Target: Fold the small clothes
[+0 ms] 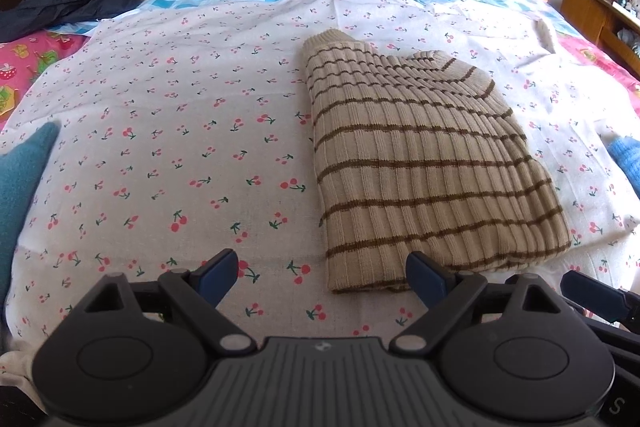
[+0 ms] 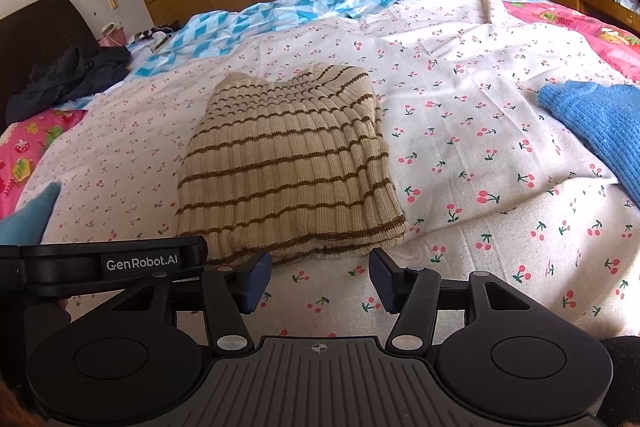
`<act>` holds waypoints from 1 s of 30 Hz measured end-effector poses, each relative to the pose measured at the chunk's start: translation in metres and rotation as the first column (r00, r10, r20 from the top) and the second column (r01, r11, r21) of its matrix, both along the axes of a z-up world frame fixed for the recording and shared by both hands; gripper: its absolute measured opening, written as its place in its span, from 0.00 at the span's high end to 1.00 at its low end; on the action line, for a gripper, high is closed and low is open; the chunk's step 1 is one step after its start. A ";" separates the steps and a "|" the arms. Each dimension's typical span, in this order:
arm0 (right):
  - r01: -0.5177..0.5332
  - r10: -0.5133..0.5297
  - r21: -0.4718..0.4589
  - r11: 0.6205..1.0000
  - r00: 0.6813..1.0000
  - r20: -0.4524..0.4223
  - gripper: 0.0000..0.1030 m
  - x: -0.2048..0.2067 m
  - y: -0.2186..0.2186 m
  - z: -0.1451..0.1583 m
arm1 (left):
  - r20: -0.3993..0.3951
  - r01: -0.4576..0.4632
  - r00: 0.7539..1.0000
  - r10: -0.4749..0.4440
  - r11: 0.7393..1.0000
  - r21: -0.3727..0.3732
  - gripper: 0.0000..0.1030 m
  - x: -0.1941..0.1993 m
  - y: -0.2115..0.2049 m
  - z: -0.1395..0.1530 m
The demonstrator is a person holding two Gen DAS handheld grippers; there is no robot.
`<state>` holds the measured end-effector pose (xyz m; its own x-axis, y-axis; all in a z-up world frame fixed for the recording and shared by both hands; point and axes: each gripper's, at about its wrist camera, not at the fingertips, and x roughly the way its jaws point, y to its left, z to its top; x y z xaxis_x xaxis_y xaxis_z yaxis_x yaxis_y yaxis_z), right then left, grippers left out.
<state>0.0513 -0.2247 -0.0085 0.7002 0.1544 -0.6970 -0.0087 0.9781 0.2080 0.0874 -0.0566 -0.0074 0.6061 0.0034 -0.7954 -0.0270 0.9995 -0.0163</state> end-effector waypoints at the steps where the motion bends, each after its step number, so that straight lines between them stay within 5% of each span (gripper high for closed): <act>1: 0.000 0.000 0.005 1.000 1.000 -0.001 0.47 0.001 -0.001 0.001 | -0.002 0.000 1.000 0.000 1.000 -0.004 0.08 0.001 0.001 0.001; 16: 0.012 -0.012 -0.002 1.000 1.000 -0.026 0.47 -0.001 -0.005 -0.001 | -0.029 -0.004 1.000 0.004 1.000 -0.007 0.08 -0.001 -0.005 -0.003; 23: 0.019 -0.011 0.068 0.998 0.994 -0.113 0.47 0.011 -0.011 0.002 | -0.019 -0.003 1.000 0.003 1.000 0.000 0.08 0.003 -0.005 0.004; 30: 0.009 -0.008 0.020 1.000 0.997 -0.080 0.47 0.006 -0.003 0.009 | -0.011 -0.009 1.000 0.009 1.000 -0.015 0.08 0.000 0.000 0.007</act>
<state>0.0576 -0.2280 0.0009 0.6437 0.1632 -0.7477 0.0170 0.9737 0.2272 0.0875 -0.0569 -0.0003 0.5971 -0.0027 -0.8021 -0.0365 0.9989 -0.0305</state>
